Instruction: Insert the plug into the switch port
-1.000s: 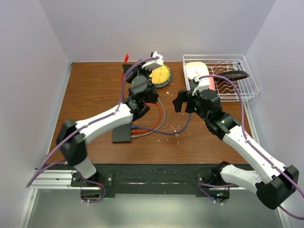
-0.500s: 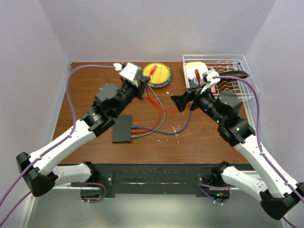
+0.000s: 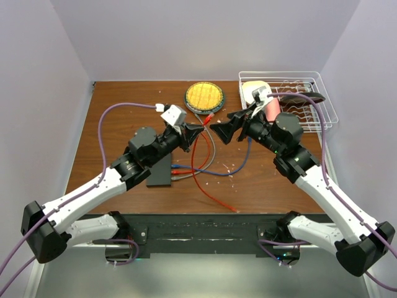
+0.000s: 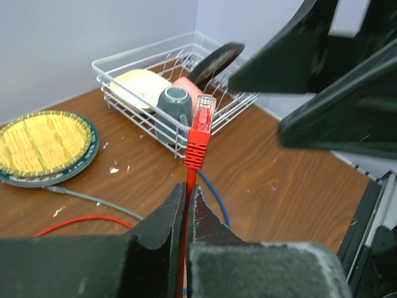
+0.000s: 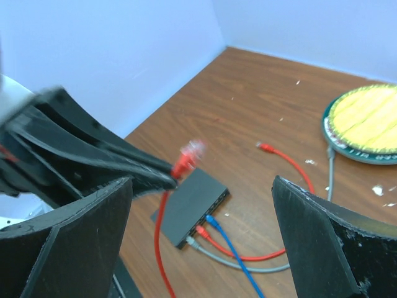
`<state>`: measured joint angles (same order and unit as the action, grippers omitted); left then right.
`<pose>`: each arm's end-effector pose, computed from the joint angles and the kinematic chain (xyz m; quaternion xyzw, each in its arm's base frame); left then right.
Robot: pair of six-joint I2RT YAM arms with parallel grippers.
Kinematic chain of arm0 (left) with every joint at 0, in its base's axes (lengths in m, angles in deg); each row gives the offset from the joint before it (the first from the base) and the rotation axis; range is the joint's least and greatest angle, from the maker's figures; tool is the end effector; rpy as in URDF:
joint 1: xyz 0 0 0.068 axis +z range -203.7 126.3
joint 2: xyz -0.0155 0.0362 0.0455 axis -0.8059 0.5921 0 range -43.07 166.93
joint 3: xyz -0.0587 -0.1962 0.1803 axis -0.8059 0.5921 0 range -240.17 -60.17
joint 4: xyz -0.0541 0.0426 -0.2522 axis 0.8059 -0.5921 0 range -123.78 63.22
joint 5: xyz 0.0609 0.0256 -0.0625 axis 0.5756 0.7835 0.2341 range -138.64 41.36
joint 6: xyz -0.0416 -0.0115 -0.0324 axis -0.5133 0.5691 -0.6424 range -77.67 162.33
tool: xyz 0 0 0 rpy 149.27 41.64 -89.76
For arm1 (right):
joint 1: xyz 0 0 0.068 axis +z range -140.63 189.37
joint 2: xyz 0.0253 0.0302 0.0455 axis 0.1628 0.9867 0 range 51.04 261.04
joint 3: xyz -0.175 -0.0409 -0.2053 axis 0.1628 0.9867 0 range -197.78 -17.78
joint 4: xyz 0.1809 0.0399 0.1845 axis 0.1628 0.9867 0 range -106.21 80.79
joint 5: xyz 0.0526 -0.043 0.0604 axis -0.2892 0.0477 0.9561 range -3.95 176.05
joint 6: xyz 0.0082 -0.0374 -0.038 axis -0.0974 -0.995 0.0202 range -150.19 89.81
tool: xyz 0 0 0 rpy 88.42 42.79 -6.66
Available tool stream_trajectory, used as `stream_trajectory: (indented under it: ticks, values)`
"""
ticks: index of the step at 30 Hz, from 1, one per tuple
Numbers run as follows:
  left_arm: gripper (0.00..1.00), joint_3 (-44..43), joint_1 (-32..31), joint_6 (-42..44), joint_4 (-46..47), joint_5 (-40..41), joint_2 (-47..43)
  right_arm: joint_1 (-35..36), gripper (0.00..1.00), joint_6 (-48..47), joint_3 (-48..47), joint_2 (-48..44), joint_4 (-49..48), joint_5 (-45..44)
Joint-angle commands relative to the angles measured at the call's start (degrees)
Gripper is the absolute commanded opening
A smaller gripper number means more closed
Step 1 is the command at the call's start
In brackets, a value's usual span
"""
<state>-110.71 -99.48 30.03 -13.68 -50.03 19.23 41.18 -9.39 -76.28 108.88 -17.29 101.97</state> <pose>0.1799 -0.1862 0.3586 0.2095 0.6667 -0.3546 0.6212 0.1921 0.1306 0.4031 -0.1651 0.6769 0.4015 0.5944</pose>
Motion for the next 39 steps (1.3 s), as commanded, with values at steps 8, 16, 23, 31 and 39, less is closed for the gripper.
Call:
stream_trajectory:
  ticks: [8, 16, 23, 31, 39]
  values:
    - [0.00, 0.54, 0.17, -4.23, 8.87, -3.36, -3.15, -0.09, 0.93, 8.55, 4.80, 0.34, -16.74, 8.50]
    - [0.00, 1.06, 0.16, -5.02, 10.28, -4.24, -4.47, -0.08, 0.78, 11.81, 3.40, 1.74, -20.19, 11.06]
    - [0.00, 0.80, 0.25, -6.86, 10.63, -4.24, -3.86, -0.17, 0.63, 18.92, 5.50, 4.03, -28.95, 10.79]
    - [0.00, 0.53, 0.17, -8.88, 12.03, -3.45, -3.50, -0.08, 0.46, 24.02, 5.41, 7.81, -35.39, 15.45]
    - [0.00, 0.89, 0.25, -11.00, 14.23, -5.37, -2.36, -0.08, 0.12, 24.91, 5.77, 7.28, -36.10, 15.80]
